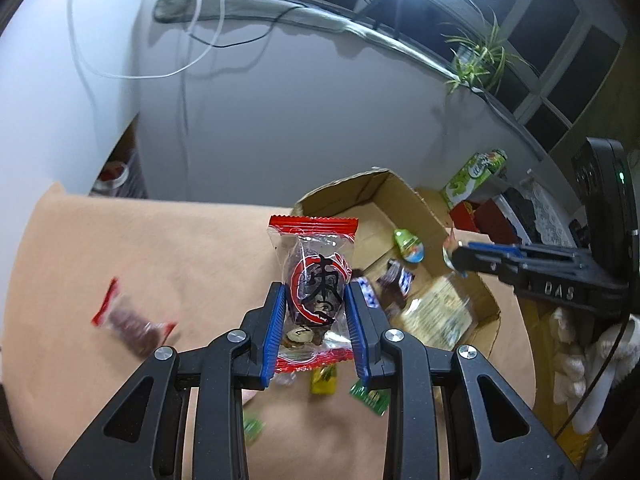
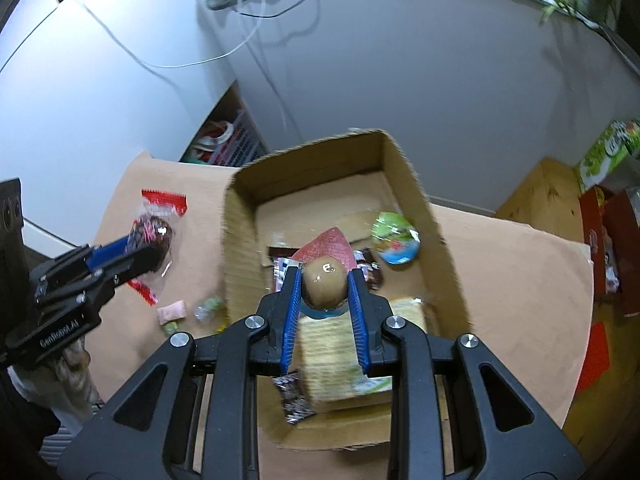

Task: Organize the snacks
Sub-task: 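Carry the brown ball candy and red-edged packet over the box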

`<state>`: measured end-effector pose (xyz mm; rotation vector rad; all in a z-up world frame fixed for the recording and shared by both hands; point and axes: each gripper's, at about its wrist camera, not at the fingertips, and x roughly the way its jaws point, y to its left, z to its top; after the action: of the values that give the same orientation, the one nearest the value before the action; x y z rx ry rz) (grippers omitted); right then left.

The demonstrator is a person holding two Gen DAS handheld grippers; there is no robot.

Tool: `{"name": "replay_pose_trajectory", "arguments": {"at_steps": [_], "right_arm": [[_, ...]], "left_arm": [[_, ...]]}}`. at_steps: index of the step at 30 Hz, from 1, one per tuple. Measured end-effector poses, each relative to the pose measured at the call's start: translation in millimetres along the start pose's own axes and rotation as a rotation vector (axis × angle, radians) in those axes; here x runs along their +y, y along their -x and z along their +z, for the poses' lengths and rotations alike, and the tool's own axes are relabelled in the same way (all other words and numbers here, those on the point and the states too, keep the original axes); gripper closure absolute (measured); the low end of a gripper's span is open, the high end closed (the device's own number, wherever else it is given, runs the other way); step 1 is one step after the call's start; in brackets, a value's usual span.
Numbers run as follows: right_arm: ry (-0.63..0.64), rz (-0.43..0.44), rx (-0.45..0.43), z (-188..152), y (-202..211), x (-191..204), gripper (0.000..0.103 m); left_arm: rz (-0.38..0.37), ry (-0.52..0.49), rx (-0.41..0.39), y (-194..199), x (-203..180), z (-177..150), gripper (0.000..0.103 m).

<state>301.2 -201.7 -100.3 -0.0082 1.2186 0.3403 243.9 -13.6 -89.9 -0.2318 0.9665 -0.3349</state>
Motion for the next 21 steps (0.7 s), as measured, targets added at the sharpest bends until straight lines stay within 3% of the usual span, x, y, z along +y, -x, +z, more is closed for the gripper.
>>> {"name": "replay_pose_trajectory", "arguments": {"at_steps": [21], "right_arm": [[-0.053, -0.018, 0.021, -16, -8, -35, 0.078]], "left_arm": [[-0.023, -0.107, 0.047, -47, -57, 23, 0.074]]}}
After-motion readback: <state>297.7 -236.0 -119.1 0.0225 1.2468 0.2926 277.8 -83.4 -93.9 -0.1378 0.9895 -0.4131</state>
